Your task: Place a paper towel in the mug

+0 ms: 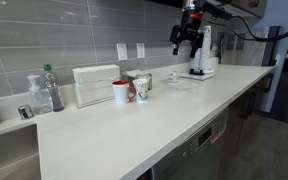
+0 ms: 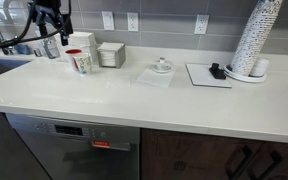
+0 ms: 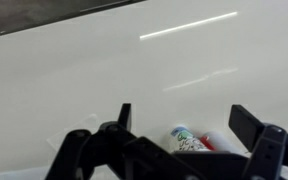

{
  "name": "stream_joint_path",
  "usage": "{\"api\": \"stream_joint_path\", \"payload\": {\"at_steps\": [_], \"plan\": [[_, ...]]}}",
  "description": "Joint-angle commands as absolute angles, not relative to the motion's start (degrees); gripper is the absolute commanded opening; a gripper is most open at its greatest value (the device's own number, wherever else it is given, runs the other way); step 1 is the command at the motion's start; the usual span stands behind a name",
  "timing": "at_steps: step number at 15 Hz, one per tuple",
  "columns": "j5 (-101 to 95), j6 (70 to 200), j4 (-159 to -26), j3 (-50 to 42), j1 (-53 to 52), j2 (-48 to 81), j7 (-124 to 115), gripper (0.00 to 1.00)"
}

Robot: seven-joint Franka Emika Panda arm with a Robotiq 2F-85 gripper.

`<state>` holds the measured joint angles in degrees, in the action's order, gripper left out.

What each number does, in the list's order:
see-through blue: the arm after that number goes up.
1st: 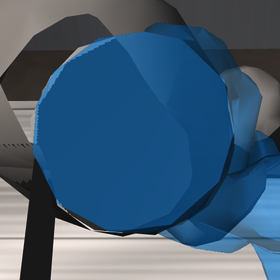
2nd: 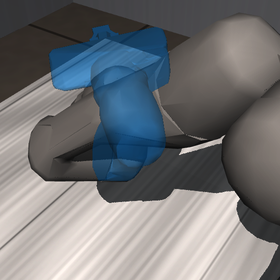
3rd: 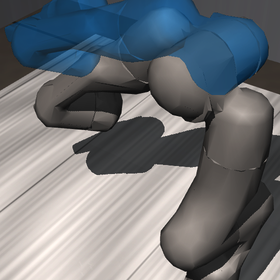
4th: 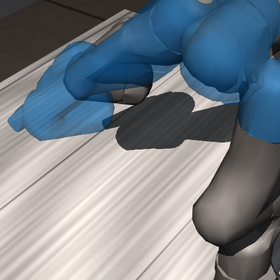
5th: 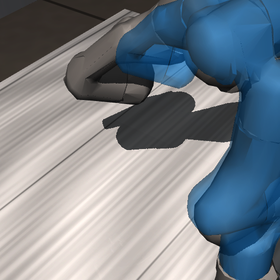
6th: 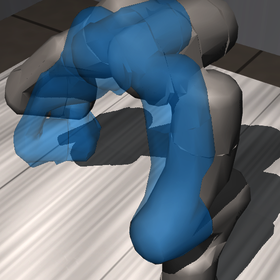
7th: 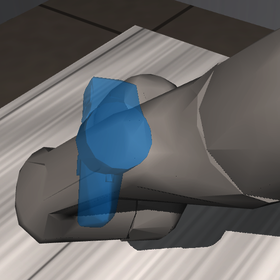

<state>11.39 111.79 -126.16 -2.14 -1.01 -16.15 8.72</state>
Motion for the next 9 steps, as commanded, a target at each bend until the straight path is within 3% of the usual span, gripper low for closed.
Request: {"api": "stream_joint_path", "payload": {"at_steps": [1, 9], "plan": [[5.8, 119.1, -124.6, -1.7, 0.9, -11.9, 6.2, 1.00], [-7.6, 135.9, -123.4, -1.7, 2.8, -1.4, -8.5, 1.00]]}}
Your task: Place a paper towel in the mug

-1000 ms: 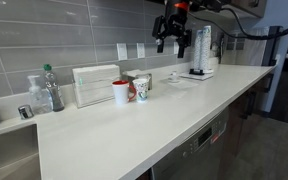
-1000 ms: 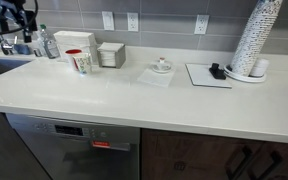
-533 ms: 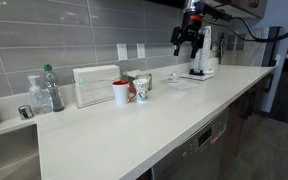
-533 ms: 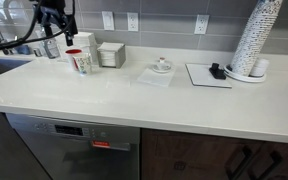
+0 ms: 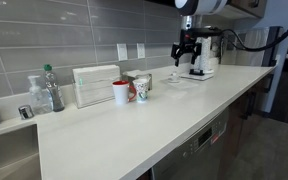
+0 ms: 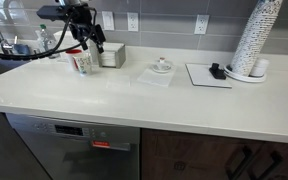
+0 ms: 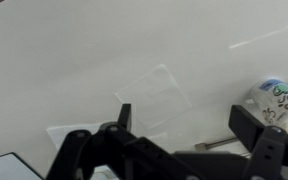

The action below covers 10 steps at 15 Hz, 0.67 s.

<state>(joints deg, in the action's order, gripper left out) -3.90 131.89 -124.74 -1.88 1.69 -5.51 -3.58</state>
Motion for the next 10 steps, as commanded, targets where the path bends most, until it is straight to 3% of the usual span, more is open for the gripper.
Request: {"api": "stream_joint_path", "payload": {"at_steps": [1, 4, 10], "plan": [[-6.7, 137.2, -123.1, -2.1, 2.7, 0.0, -8.5, 1.00], [-7.4, 142.3, -123.1, -2.8, 3.1, 3.6, -9.0, 1.00], [-5.7, 140.6, -124.0, -2.6, 2.6, 1.3, -7.6, 1.00]]}}
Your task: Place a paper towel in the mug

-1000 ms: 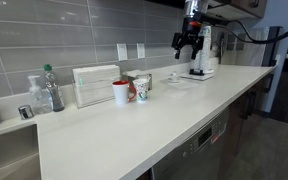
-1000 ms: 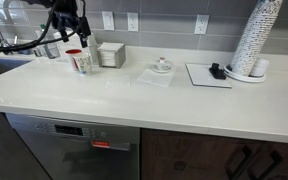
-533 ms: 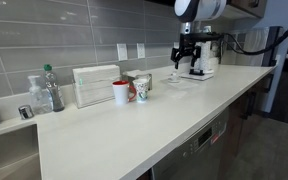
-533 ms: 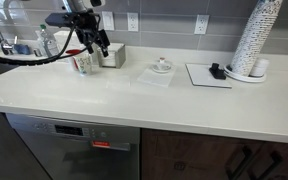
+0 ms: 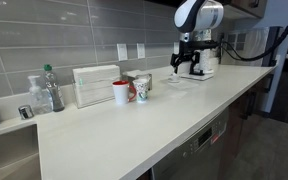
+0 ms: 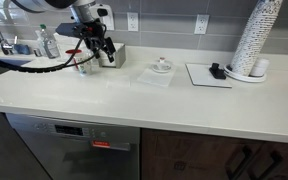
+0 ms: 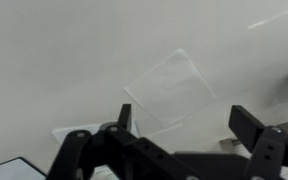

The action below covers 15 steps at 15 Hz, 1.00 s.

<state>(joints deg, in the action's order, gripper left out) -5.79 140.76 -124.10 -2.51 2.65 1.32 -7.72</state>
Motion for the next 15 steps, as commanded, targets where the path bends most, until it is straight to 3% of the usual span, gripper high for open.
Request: {"api": "stream_joint_path", "payload": {"at_steps": [1, 15], "plan": [[-5.7, 140.6, -124.0, -2.6, 2.6, 1.2, -7.6, 1.00], [-6.5, 143.0, -113.7, -5.2, 2.4, 15.8, -14.1, 1.00]]}}
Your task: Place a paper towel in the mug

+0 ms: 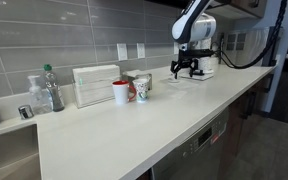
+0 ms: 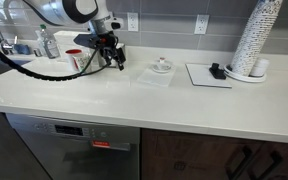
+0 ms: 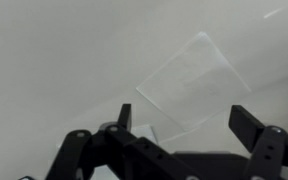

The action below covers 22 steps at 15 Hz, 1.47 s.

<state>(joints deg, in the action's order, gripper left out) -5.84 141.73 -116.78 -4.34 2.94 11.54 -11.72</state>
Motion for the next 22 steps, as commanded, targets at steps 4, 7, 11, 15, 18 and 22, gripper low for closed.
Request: {"api": "stream_joint_path", "payload": {"at_steps": [4, 7, 11, 15, 18, 22], "plan": [[-6.5, 143.3, -110.5, -6.3, 1.8, 20.3, -17.6, 1.00], [-6.9, 143.0, -108.4, -7.5, 1.0, 23.1, -20.4, 1.00], [-7.0, 142.3, -106.1, -8.7, -0.4, 26.2, -23.6, 1.00], [-5.9, 142.4, -104.0, -8.9, -1.1, 28.7, -25.2, 0.96], [-6.0, 142.3, -102.9, -9.3, -1.8, 29.9, -26.4, 0.88], [-5.8, 142.1, -102.0, -9.7, -2.0, 30.9, -27.2, 0.80]]}}
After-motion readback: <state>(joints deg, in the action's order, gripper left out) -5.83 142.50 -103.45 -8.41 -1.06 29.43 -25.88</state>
